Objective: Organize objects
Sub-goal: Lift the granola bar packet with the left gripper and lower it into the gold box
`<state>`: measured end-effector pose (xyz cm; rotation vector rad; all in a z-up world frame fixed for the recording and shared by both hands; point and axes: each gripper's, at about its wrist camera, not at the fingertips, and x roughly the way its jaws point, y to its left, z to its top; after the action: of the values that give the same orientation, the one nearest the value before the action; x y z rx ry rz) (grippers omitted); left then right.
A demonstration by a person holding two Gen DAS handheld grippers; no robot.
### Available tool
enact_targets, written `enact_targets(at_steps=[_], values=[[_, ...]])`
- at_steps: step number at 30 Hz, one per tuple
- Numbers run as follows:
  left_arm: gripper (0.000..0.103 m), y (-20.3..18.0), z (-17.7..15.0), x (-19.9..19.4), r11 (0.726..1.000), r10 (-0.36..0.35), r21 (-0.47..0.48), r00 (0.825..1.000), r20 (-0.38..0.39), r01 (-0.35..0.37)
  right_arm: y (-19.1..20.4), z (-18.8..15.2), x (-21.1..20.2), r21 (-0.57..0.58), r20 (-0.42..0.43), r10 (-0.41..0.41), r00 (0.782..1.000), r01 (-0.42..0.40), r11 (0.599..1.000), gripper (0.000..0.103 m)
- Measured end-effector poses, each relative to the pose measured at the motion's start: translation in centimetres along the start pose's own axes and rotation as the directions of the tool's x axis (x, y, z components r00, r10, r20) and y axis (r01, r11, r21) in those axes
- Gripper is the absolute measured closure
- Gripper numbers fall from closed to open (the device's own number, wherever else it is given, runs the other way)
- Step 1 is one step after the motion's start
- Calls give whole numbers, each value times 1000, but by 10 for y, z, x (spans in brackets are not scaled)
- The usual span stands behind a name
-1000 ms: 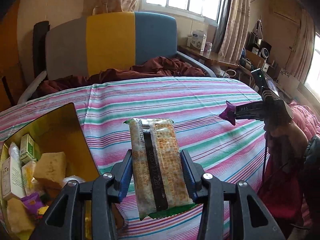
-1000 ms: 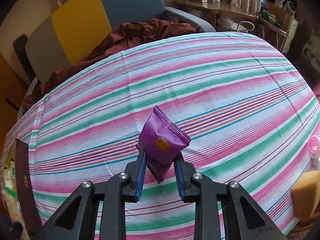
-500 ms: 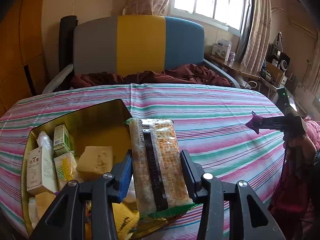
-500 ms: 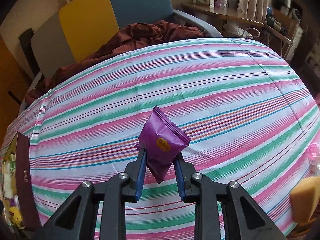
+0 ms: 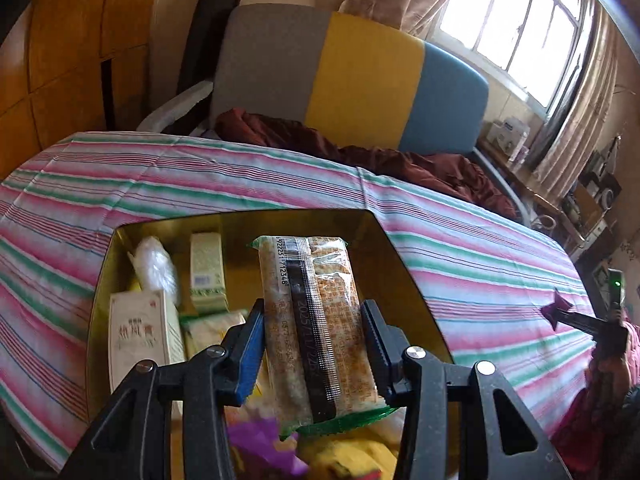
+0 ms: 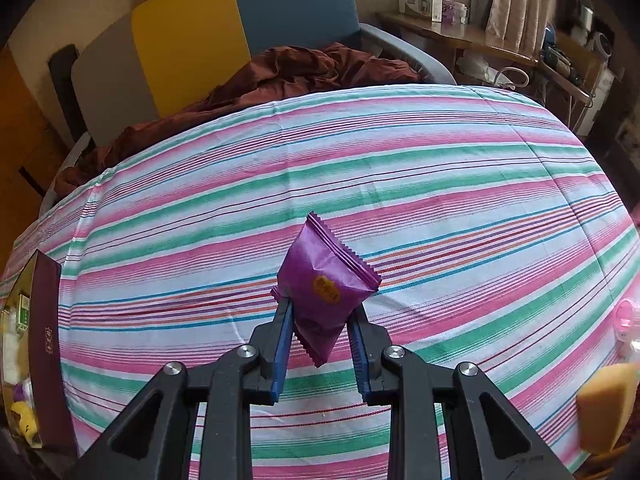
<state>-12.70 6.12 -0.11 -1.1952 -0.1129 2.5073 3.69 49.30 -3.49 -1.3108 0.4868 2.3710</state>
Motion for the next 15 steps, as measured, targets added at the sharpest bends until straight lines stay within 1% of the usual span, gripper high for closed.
enact_targets(at_steps=[2, 5, 7, 8, 10, 12, 15], values=[[57, 3, 7, 15, 1000, 3, -9, 1000, -27, -4, 1, 0, -1, -2, 2, 5, 1000, -5, 1000, 76], [57, 3, 12, 38, 999, 42, -7, 997, -57, -42, 1, 0, -1, -4, 2, 9, 1000, -9, 1000, 76], [57, 3, 12, 54, 997, 80, -2, 992, -97, -81, 1, 0, -1, -4, 2, 10, 1000, -10, 1000, 76], [57, 3, 11, 62, 996, 88, 9, 989, -120, -88, 1, 0, -1, -5, 1, 10, 1000, -10, 1000, 76], [56, 4, 7, 72, 993, 122, 16, 981, -148, -121, 2, 1, -1, -8, 0, 12, 1000, -12, 1000, 76], [56, 5, 4, 75, 990, 143, 18, 978, -155, -142, 3, 1, -1, -12, -1, 13, 1000, -13, 1000, 76], [55, 6, 2, 68, 989, 149, 11, 979, -139, -148, 4, 0, 0, -20, -8, 9, 1000, -10, 1000, 76]])
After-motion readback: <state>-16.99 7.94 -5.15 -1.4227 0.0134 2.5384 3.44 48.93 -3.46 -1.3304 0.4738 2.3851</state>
